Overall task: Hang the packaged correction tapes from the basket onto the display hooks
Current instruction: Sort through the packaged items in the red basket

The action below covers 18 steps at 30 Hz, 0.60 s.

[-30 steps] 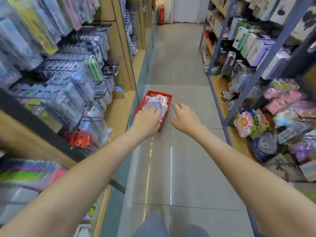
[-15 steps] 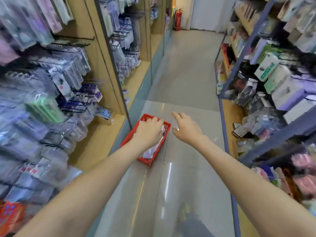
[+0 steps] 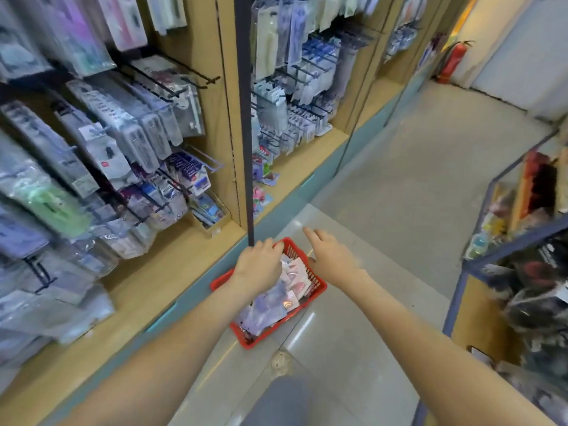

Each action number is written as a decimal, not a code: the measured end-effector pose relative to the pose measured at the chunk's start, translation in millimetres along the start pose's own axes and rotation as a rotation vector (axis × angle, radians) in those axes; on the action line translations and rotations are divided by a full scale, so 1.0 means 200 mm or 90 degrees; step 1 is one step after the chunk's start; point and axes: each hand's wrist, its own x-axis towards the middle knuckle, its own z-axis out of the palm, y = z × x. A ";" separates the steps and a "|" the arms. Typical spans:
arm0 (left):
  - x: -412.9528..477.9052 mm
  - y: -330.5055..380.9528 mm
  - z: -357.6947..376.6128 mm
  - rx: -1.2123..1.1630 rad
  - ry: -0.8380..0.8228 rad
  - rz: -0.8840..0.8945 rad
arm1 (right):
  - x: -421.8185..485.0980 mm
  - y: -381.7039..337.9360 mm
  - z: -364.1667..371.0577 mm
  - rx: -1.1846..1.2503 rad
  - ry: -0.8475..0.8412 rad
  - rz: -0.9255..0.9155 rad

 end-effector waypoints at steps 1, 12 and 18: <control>0.05 -0.04 0.02 -0.015 -0.018 -0.024 | 0.10 0.01 0.02 -0.008 -0.025 -0.022; 0.21 -0.22 0.37 -0.094 -0.167 -0.331 | 0.70 0.15 0.36 -0.111 -0.238 -0.246; 0.23 -0.11 0.55 -0.150 -0.178 -0.491 | 0.90 0.28 0.53 -0.168 -0.328 -0.362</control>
